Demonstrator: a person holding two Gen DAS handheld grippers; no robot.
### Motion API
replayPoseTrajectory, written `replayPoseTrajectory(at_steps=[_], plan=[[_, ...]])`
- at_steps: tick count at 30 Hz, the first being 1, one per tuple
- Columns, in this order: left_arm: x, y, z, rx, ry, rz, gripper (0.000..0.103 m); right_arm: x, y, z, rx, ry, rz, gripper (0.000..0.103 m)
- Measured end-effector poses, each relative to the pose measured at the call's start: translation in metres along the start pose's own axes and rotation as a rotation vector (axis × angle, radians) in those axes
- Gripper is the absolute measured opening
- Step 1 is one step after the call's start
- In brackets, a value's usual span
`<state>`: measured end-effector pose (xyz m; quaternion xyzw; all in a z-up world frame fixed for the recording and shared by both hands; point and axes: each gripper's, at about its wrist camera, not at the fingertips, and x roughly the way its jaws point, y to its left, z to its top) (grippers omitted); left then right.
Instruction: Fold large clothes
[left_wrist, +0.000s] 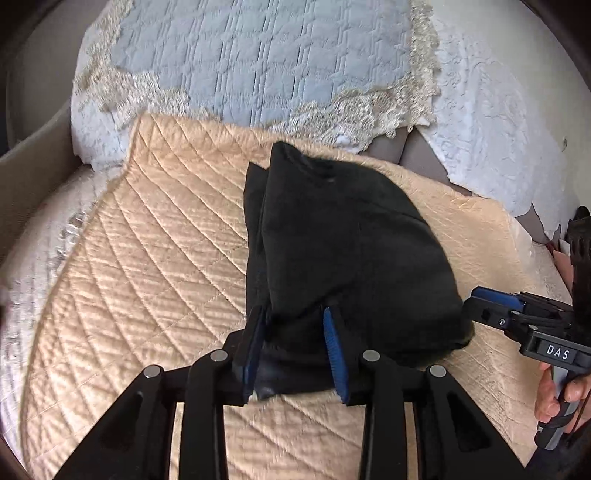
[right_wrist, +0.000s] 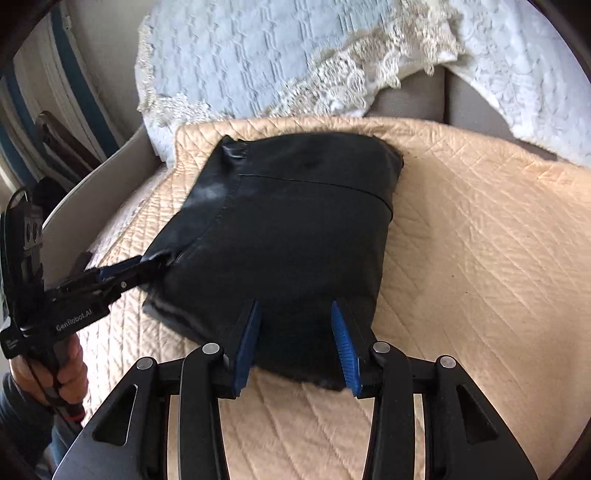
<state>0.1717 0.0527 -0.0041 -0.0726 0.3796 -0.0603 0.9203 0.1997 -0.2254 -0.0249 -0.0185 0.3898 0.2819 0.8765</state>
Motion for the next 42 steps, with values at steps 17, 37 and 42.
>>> replayPoseTrajectory(at_steps=[17,37,42], plan=[[-0.089,-0.030,-0.079,-0.006,-0.008,0.090,0.061,-0.088,0.047,-0.089,0.011,-0.098,-0.020,0.055],[-0.090,-0.040,-0.090,0.004,0.013,0.140,0.061,-0.088,0.058,-0.099,-0.008,-0.092,-0.033,0.056],[-0.091,-0.041,-0.091,0.010,0.015,0.148,0.061,-0.087,0.059,-0.100,-0.014,-0.087,-0.034,0.056]])
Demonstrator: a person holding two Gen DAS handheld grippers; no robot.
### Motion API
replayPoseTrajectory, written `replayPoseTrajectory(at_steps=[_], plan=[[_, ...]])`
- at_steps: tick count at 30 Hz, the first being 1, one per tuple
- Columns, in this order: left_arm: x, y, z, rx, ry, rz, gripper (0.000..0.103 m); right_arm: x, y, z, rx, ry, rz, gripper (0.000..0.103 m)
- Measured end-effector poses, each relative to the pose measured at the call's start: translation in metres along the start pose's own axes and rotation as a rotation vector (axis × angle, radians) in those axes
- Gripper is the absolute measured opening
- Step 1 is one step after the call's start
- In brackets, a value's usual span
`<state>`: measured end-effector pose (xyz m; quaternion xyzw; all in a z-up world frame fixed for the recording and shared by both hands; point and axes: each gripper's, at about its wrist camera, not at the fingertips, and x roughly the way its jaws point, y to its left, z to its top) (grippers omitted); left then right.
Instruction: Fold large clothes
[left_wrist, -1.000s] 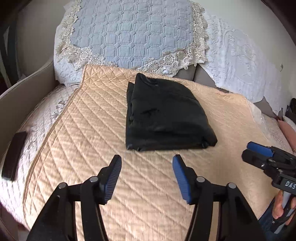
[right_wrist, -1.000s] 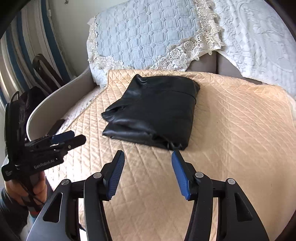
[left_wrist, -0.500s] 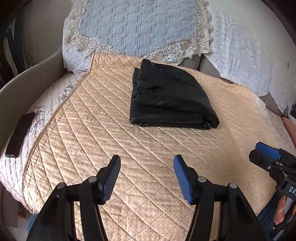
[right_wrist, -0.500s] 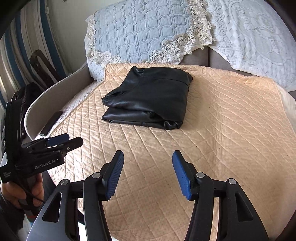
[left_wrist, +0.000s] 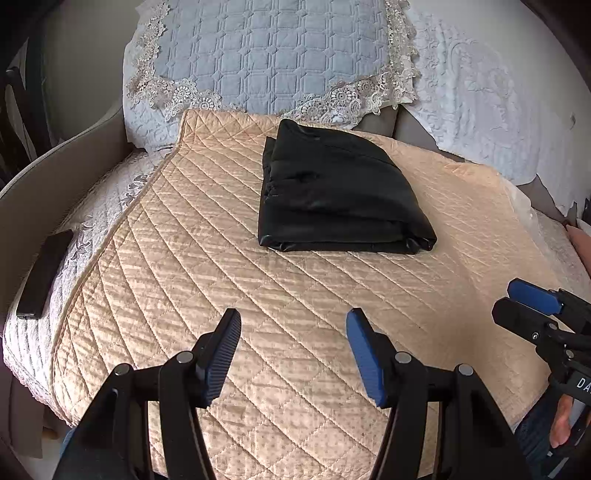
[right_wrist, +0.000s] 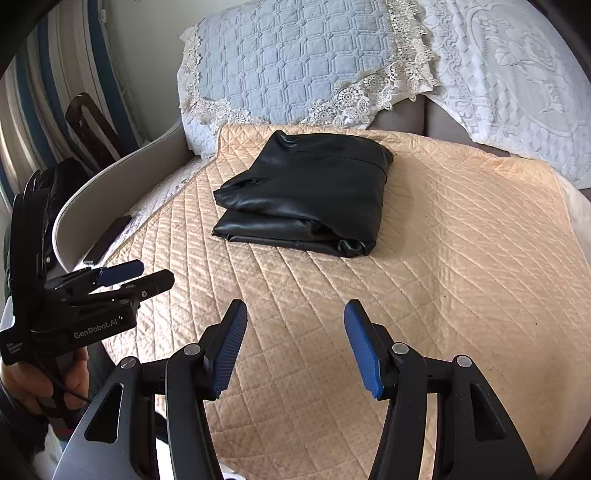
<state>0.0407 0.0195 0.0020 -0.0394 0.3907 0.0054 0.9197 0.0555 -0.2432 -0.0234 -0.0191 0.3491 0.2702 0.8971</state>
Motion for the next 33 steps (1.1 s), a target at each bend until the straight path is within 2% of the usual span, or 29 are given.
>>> replayPoseTrajectory(at_steps=[12,33], plan=[[0.0015,-0.0044,-0.0025,0.033,0.016,0.012,0.062,0.0040,0.0020,-0.0014,-0.005,0.012,-0.001,0.056],[0.0017,-0.0034,-0.0052,0.026,0.044,0.032,0.062,0.0041,0.0082,0.0003,-0.018,0.014,0.006,0.056]])
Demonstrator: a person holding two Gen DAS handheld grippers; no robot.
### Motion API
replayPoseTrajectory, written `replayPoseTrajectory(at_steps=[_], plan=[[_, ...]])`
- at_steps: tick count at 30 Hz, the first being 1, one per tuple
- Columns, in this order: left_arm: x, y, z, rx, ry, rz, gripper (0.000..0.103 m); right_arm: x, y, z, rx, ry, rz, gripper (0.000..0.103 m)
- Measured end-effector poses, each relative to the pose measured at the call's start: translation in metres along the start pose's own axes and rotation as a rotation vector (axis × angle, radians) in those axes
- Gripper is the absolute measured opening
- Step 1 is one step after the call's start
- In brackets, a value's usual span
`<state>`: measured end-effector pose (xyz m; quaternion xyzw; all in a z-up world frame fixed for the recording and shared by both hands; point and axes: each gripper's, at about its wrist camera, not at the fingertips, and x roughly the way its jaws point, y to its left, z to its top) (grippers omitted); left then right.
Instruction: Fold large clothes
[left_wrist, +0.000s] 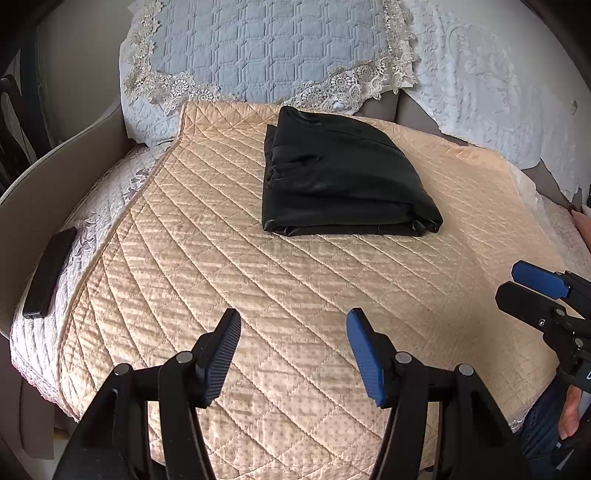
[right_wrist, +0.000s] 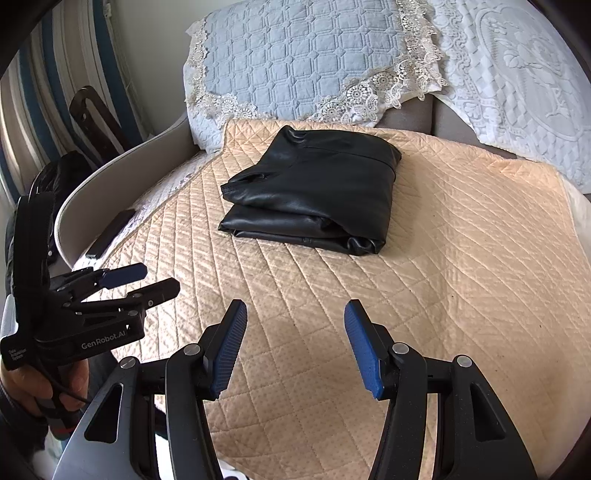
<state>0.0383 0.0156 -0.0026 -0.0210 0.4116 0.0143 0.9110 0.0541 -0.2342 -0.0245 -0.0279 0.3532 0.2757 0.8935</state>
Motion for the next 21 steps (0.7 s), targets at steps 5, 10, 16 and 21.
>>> replayPoseTrajectory(at_steps=[5,10,16,21], plan=[[-0.0007,-0.0008,-0.0002,0.001,0.000,0.000,0.062,-0.0003,0.0008,0.0001,-0.003,-0.001,0.002,0.056],[-0.0018,-0.0009,0.0004,0.000,-0.005,-0.002,0.062,-0.0010,0.0014,0.0004,-0.003,-0.004,0.003,0.056],[-0.0017,-0.0016,0.0006,-0.003,-0.002,-0.009,0.062,-0.0016,0.0009,0.0010,-0.004,-0.005,0.005,0.056],[-0.0032,-0.0047,0.0005,0.013,-0.009,0.002,0.064,-0.0019,0.0006,0.0014,-0.005,-0.004,0.008,0.056]])
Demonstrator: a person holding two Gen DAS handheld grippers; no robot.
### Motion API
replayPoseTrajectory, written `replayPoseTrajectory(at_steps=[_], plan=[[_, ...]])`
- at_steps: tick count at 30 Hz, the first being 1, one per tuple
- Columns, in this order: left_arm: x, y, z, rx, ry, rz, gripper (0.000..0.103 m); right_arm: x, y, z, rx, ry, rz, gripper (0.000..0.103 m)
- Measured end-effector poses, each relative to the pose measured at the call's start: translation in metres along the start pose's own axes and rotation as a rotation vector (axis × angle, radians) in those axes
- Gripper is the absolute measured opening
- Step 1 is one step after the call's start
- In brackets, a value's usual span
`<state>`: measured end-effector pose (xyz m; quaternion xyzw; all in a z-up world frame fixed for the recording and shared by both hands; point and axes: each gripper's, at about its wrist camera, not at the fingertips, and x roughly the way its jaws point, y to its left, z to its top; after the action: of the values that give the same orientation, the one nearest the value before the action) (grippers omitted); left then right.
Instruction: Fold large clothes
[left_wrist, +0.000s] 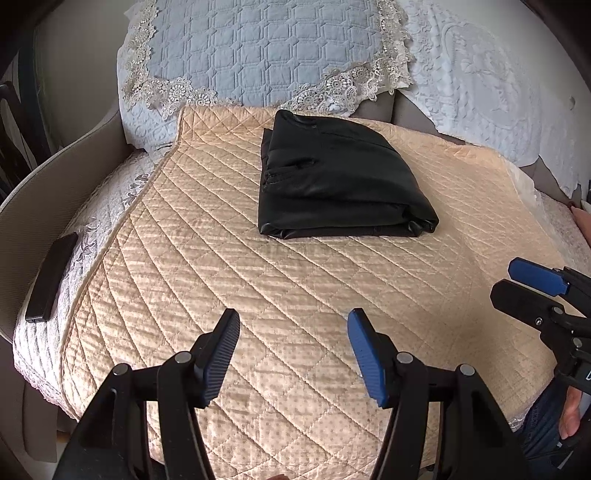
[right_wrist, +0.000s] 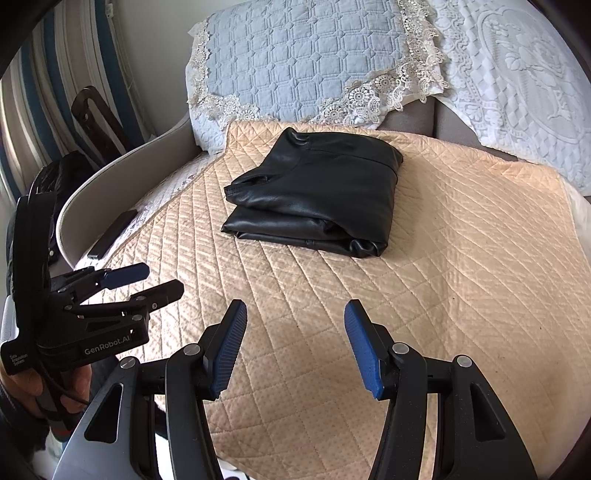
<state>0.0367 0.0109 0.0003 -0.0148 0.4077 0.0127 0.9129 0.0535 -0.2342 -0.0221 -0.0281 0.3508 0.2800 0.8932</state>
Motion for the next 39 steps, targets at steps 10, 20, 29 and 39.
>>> replayPoseTrajectory(at_steps=[10,20,29,39], plan=[[-0.0001,-0.0001,-0.0017,-0.011,0.006,-0.003,0.064,0.0002,0.0000,-0.0007,0.000,0.002,0.002,0.056],[0.0011,-0.0027,-0.0035,-0.013,0.015,0.000,0.064,0.0014,0.0009,-0.0022,0.001,0.006,0.001,0.056],[0.0005,-0.0022,-0.0032,-0.013,0.012,0.009,0.064,0.0018,0.0016,-0.0032,0.000,0.007,0.004,0.056],[0.0003,-0.0028,-0.0039,-0.015,0.015,0.014,0.064,0.0017,0.0022,-0.0032,-0.001,0.008,0.004,0.056]])
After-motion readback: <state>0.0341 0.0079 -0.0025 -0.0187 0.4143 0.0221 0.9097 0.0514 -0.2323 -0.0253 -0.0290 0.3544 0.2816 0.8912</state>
